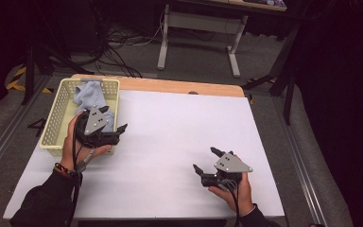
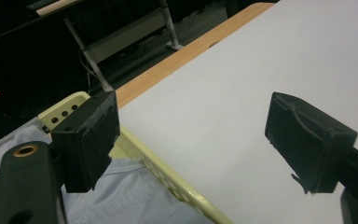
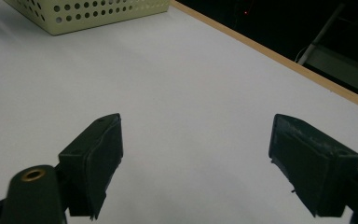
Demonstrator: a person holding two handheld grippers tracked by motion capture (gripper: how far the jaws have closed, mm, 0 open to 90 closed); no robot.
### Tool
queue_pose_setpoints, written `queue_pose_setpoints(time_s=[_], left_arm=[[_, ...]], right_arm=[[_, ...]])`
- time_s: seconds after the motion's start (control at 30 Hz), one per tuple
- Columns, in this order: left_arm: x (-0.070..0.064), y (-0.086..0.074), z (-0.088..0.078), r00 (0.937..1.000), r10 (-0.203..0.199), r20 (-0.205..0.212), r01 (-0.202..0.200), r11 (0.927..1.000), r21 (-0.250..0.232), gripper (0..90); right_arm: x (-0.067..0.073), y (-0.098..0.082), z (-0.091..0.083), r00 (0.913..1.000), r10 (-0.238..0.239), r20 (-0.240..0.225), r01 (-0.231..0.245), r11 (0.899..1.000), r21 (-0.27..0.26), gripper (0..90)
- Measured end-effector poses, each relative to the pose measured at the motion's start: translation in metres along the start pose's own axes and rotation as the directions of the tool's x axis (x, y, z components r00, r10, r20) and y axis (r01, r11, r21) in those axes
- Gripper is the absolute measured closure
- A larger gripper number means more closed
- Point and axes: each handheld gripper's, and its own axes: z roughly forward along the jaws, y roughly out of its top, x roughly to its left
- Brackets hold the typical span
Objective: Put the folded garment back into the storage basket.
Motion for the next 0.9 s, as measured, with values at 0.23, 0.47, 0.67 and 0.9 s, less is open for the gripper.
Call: queue_pose_setpoints(time_s=[0.23, 0.47, 0.67, 0.9], left_arm=[[-0.010, 0.002, -0.003, 0.9997, 0.013, 0.018, -0.013, 0.9995, -0.029, 15.9], [-0.020, 0.003, -0.008, 0.9989, 0.016, 0.045, -0.013, 0.9980, -0.061, 14.6], [-0.029, 0.003, -0.013, 0.9978, 0.029, 0.059, -0.025, 0.9965, -0.080, 13.6], [-0.040, 0.004, -0.022, 0.9952, 0.035, 0.092, -0.024, 0.9935, -0.111, 11.3]], right_arm=[[0.004, 0.001, 0.000, 0.9999, -0.011, -0.002, 0.011, 1.000, -0.003, 17.8], [0.007, 0.002, -0.001, 0.9998, -0.019, -0.002, 0.019, 1.000, -0.008, 17.8], [0.010, 0.003, -0.002, 0.9997, -0.026, -0.003, 0.026, 1.000, -0.016, 17.6], [0.016, 0.003, -0.003, 0.9994, -0.032, -0.014, 0.032, 0.999, -0.015, 17.4]])
